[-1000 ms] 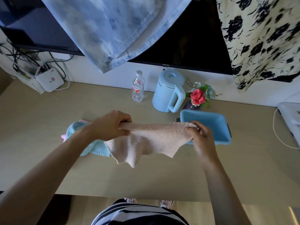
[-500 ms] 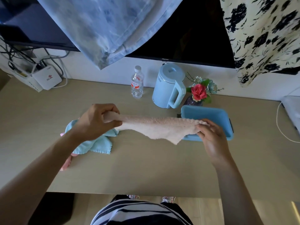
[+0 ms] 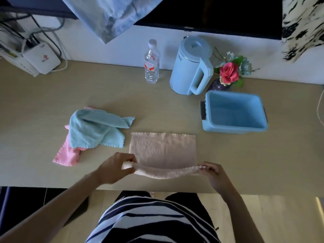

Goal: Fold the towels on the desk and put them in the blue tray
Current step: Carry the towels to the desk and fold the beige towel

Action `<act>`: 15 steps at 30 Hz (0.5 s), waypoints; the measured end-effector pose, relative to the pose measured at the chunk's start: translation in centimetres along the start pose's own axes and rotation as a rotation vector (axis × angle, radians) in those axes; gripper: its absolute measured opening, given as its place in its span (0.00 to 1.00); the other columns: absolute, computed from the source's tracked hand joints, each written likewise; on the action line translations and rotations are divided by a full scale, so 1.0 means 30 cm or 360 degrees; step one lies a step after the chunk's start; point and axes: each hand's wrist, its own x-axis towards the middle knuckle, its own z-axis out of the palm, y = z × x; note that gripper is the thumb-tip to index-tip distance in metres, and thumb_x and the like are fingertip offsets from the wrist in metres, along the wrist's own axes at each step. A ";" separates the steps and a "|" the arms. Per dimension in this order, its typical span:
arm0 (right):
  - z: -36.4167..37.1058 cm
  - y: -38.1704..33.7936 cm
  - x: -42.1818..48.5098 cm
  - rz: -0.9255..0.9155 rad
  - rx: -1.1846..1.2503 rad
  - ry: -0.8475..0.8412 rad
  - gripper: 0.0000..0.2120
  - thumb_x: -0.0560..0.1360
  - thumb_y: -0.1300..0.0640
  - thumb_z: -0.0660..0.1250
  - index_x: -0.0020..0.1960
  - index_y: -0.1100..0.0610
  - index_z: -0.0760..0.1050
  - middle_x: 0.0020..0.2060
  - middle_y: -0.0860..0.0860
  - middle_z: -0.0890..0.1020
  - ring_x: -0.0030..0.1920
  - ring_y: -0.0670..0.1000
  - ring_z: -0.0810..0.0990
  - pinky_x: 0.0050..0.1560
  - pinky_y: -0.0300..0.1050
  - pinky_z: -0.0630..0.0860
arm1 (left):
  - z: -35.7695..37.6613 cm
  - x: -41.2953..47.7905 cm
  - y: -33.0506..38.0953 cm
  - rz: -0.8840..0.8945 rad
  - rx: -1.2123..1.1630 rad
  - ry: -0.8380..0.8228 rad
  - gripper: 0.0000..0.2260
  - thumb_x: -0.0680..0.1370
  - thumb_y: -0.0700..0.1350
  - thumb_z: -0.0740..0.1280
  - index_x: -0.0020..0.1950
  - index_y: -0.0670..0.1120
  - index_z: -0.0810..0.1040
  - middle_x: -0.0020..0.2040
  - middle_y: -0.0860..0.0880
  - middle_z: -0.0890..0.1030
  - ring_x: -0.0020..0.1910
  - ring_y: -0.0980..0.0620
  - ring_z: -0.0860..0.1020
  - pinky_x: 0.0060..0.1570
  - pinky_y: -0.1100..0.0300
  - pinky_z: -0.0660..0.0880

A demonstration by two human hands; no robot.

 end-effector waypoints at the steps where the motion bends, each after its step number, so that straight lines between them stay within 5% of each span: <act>1: 0.008 0.009 -0.002 -0.0003 0.0023 -0.0001 0.13 0.72 0.62 0.69 0.31 0.49 0.81 0.29 0.42 0.80 0.33 0.38 0.75 0.38 0.35 0.68 | 0.006 0.003 -0.004 -0.0026 -0.0024 0.0021 0.08 0.75 0.45 0.73 0.42 0.58 0.78 0.40 0.59 0.83 0.40 0.63 0.79 0.42 0.61 0.74; 3: 0.016 0.037 0.011 -0.0030 0.0052 0.0037 0.16 0.76 0.67 0.68 0.33 0.51 0.80 0.27 0.41 0.76 0.31 0.39 0.70 0.34 0.36 0.65 | 0.012 0.016 -0.015 -0.0114 -0.0068 0.0101 0.04 0.77 0.45 0.71 0.45 0.54 0.79 0.40 0.56 0.83 0.39 0.58 0.80 0.43 0.56 0.75; 7: 0.042 0.071 0.088 -0.0052 0.0050 0.0306 0.10 0.77 0.67 0.68 0.40 0.71 0.73 0.29 0.50 0.67 0.32 0.46 0.64 0.35 0.45 0.60 | 0.021 0.074 -0.031 -0.0232 -0.0146 0.0310 0.07 0.77 0.39 0.69 0.51 0.51 0.80 0.34 0.56 0.79 0.32 0.58 0.76 0.32 0.61 0.69; 12: 0.104 0.047 0.178 -0.0009 -0.0040 0.0538 0.14 0.77 0.68 0.63 0.34 0.57 0.71 0.24 0.43 0.67 0.27 0.42 0.63 0.28 0.39 0.61 | 0.047 0.152 -0.051 -0.0343 -0.0220 0.0411 0.16 0.76 0.34 0.65 0.58 0.52 0.80 0.39 0.49 0.84 0.33 0.48 0.80 0.30 0.60 0.72; 15: 0.116 0.036 0.220 -0.0036 -0.0110 0.0540 0.11 0.78 0.66 0.63 0.37 0.60 0.72 0.26 0.48 0.68 0.27 0.44 0.65 0.29 0.41 0.62 | 0.061 0.184 -0.058 -0.0361 -0.0193 0.0458 0.18 0.76 0.33 0.64 0.61 0.50 0.79 0.34 0.47 0.82 0.25 0.57 0.75 0.23 0.69 0.65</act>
